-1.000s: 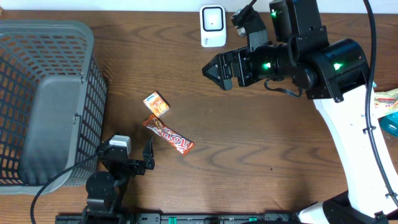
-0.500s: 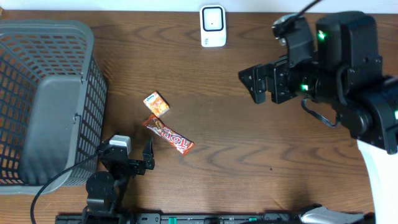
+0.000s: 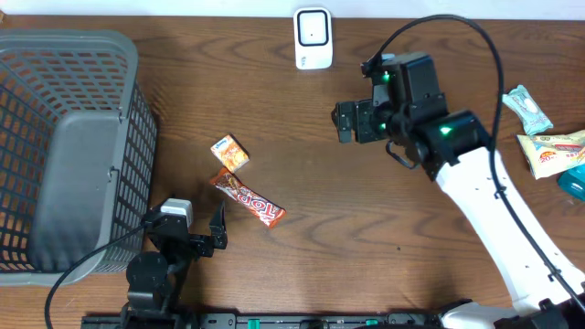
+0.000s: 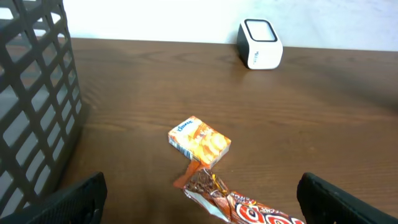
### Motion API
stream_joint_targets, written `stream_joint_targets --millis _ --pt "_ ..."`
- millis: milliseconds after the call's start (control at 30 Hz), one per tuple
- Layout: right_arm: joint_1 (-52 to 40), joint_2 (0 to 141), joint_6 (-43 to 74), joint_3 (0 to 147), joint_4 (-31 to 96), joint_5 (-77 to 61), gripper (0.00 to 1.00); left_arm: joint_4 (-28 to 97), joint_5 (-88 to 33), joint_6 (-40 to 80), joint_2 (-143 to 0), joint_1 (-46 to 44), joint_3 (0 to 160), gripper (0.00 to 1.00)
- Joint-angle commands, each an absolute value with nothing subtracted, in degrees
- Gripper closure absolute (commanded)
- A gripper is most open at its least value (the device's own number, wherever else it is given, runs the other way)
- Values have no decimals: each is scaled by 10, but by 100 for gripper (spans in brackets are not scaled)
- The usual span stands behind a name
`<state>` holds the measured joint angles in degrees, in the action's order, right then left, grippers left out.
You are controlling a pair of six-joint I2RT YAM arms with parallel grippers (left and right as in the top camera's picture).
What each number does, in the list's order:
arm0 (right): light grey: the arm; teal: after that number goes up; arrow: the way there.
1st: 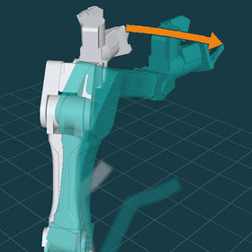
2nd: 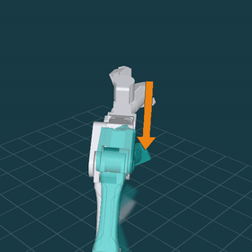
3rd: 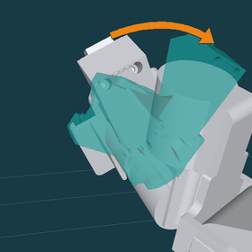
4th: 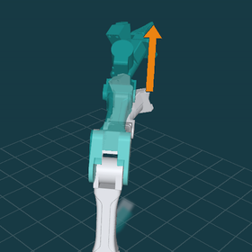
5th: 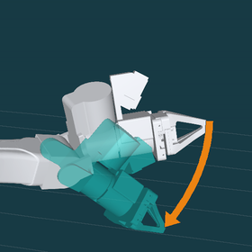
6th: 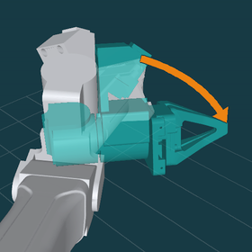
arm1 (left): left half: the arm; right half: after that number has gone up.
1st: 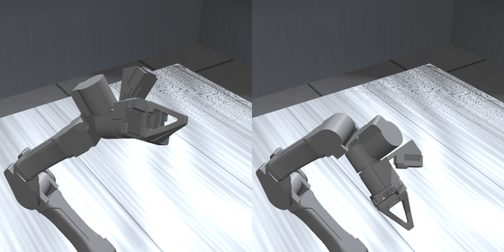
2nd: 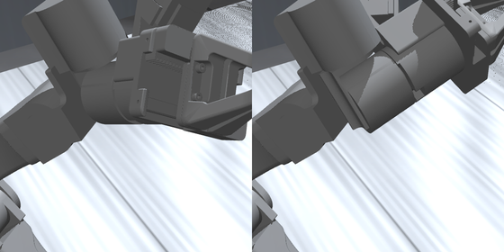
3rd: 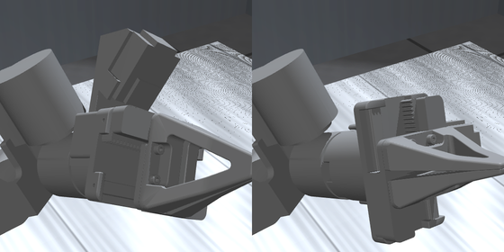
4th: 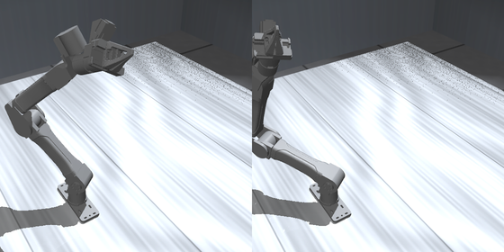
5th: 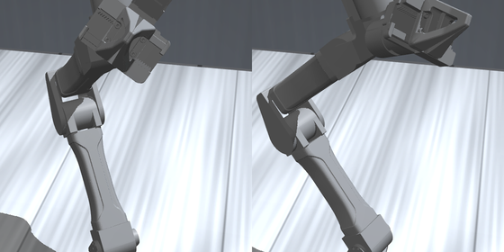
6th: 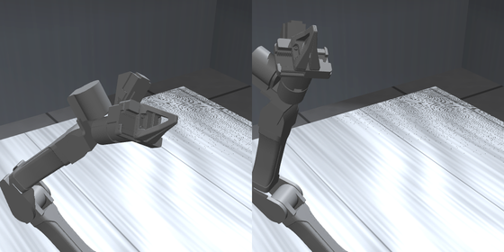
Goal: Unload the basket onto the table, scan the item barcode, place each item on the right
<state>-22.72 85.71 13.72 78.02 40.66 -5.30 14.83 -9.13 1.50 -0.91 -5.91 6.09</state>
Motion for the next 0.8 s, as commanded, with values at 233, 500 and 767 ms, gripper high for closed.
stream_joint_targets --millis 233,500,767 --pt "-225 848 197 674 265 -46 1 153 -99 16 -6 -62 48 2" --pt "-219 848 197 673 262 -46 1 153 -99 16 -6 -62 48 2" --pt "-187 903 210 673 200 -47 1 153 -99 16 -6 -62 48 2"
